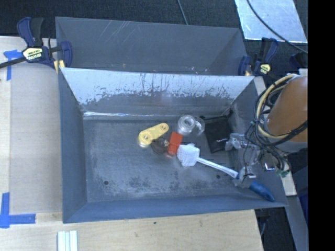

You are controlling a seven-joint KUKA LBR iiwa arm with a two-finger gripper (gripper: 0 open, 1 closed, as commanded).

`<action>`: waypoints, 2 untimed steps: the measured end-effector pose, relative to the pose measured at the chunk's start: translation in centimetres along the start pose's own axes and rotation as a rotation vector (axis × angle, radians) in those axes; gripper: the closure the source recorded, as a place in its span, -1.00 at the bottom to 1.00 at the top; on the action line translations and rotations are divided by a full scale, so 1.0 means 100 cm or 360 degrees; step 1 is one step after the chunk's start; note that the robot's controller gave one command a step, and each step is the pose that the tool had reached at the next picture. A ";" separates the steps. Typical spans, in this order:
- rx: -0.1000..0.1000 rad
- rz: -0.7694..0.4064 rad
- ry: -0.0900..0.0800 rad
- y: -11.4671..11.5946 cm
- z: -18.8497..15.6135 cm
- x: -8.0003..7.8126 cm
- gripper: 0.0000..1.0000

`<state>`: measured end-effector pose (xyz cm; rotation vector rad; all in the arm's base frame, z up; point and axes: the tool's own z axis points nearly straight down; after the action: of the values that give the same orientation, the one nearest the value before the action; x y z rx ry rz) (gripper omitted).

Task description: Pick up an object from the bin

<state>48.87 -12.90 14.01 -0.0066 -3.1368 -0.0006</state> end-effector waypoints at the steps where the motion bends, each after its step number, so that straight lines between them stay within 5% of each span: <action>1: 0.0002 -0.0007 -0.0012 0.001 -0.005 -0.002 -1.00; 2: 0.0000 0.0283 -0.0004 0.005 0.071 -0.006 -1.00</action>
Offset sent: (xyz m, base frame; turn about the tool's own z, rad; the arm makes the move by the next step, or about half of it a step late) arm 0.0057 0.0047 -0.0701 0.1764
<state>49.40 -12.43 6.88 -0.2852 -3.1262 -0.0001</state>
